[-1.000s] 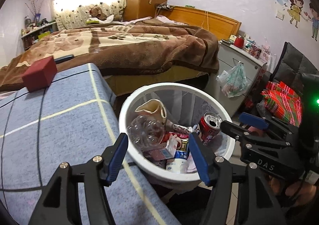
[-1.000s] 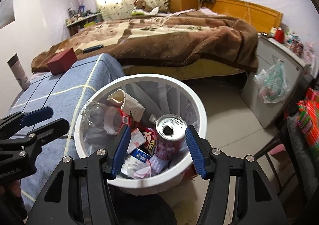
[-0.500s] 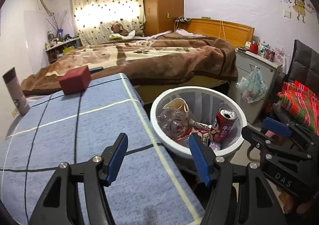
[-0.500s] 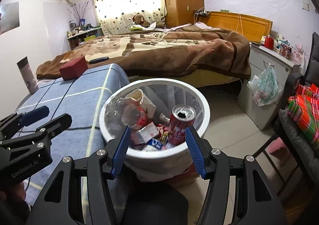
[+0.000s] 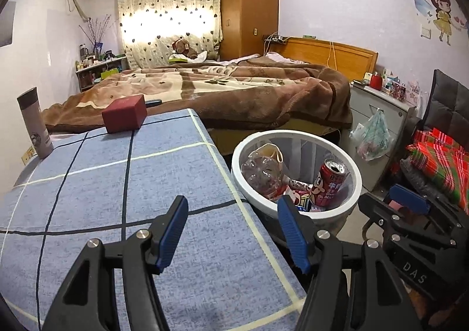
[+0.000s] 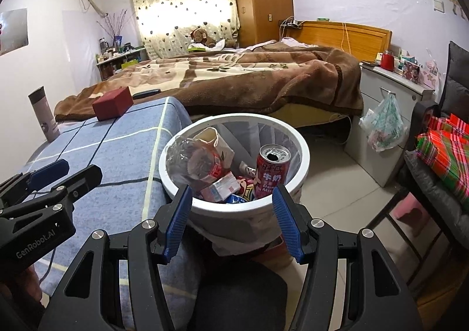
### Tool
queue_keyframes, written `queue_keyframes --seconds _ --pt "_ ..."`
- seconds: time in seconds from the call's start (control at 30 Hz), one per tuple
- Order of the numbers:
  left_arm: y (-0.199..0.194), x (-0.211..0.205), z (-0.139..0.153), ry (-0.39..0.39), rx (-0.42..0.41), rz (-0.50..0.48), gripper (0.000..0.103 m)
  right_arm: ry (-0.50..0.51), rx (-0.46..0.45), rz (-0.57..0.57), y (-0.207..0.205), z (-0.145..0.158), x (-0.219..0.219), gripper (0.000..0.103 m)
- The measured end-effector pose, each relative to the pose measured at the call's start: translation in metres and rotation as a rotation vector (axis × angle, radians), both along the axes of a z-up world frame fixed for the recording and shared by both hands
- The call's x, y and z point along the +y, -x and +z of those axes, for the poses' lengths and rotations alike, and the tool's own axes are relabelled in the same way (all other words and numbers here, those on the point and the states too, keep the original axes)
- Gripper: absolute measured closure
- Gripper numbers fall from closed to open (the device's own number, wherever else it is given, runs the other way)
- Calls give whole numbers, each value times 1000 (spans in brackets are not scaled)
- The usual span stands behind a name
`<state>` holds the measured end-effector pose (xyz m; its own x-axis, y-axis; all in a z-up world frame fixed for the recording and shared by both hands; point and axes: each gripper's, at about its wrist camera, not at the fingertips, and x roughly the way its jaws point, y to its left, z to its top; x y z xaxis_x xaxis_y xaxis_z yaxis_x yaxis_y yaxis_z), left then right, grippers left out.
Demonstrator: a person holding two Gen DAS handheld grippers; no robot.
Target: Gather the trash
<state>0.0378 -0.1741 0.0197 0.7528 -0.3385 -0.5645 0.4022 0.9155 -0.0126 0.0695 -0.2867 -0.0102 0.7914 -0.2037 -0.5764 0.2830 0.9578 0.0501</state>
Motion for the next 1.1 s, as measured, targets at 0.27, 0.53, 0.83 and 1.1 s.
queue_keyframes --seconds 0.27,0.53,0.83,1.1 --pt "4 -1 1 3 -2 -2 37 3 -7 -7 4 0 2 45" --pt "7 0 4 4 -6 5 37 17 -15 -9 8 3 7 45" --pt "8 2 4 5 -8 9 37 15 -20 -13 9 4 6 45" --pt "8 5 5 6 -7 11 37 16 -21 -10 8 5 8 45"
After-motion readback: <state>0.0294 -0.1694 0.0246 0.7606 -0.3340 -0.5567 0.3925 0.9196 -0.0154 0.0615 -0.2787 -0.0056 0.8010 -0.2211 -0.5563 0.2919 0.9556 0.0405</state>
